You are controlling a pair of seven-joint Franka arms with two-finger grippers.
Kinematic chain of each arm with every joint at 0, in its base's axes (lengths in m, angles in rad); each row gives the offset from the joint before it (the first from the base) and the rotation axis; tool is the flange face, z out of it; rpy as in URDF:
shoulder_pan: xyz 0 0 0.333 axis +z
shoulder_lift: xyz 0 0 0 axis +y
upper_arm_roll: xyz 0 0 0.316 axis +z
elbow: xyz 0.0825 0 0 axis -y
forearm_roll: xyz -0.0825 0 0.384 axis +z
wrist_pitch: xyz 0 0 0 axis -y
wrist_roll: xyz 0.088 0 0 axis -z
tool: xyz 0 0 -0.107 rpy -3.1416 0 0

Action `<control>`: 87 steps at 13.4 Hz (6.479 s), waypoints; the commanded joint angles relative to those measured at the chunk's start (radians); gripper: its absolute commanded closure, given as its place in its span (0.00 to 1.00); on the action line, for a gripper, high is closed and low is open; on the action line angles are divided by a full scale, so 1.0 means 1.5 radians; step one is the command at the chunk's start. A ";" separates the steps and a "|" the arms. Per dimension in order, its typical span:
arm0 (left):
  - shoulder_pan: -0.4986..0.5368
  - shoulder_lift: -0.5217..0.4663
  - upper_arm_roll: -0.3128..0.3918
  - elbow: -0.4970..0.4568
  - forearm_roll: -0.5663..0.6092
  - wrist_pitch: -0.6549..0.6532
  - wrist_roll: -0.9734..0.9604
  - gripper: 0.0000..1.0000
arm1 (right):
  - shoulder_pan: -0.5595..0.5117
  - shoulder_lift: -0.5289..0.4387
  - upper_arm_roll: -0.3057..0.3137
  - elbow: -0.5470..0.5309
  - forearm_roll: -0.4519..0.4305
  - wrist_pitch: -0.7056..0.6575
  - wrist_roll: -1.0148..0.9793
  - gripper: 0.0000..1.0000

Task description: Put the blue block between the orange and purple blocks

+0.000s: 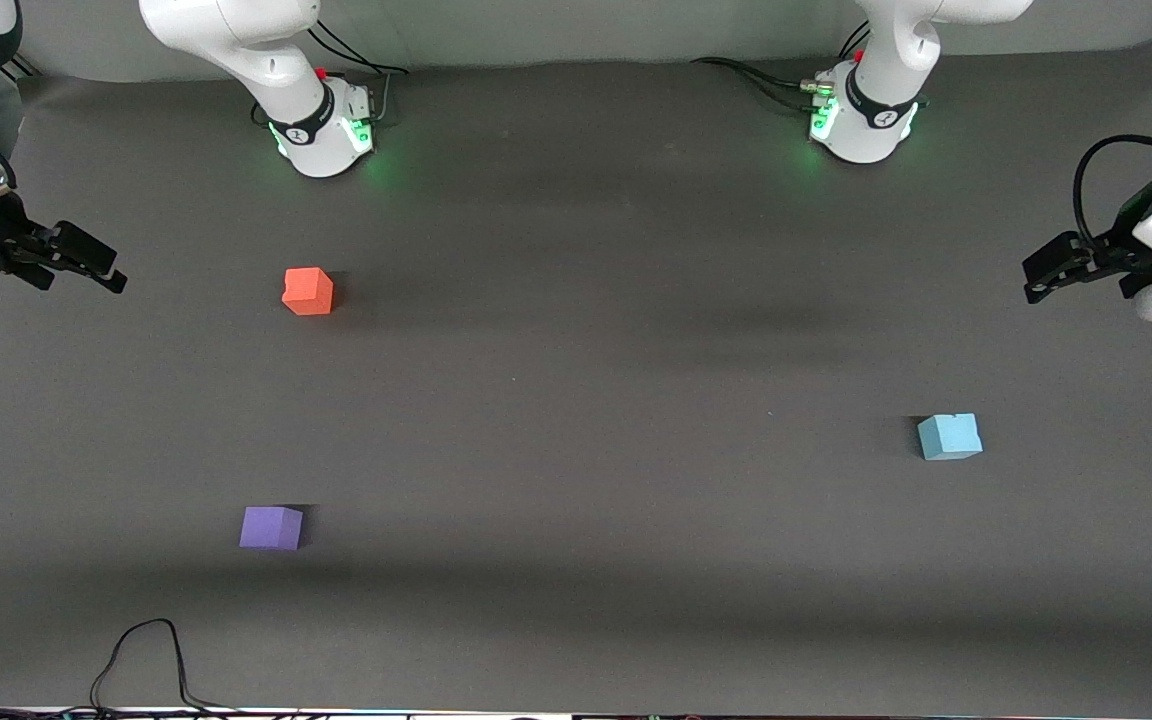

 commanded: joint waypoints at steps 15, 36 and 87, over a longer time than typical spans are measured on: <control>0.003 0.029 0.015 0.053 0.013 -0.053 0.006 0.00 | 0.014 0.001 -0.003 -0.012 -0.002 -0.038 -0.016 0.00; 0.095 0.370 0.011 -0.127 -0.128 0.362 0.093 0.02 | 0.014 0.013 -0.009 -0.035 -0.020 -0.009 -0.018 0.00; -0.353 0.629 -0.266 0.282 0.106 0.324 -0.951 0.00 | 0.177 0.239 -0.026 0.283 0.080 -0.161 -0.001 0.00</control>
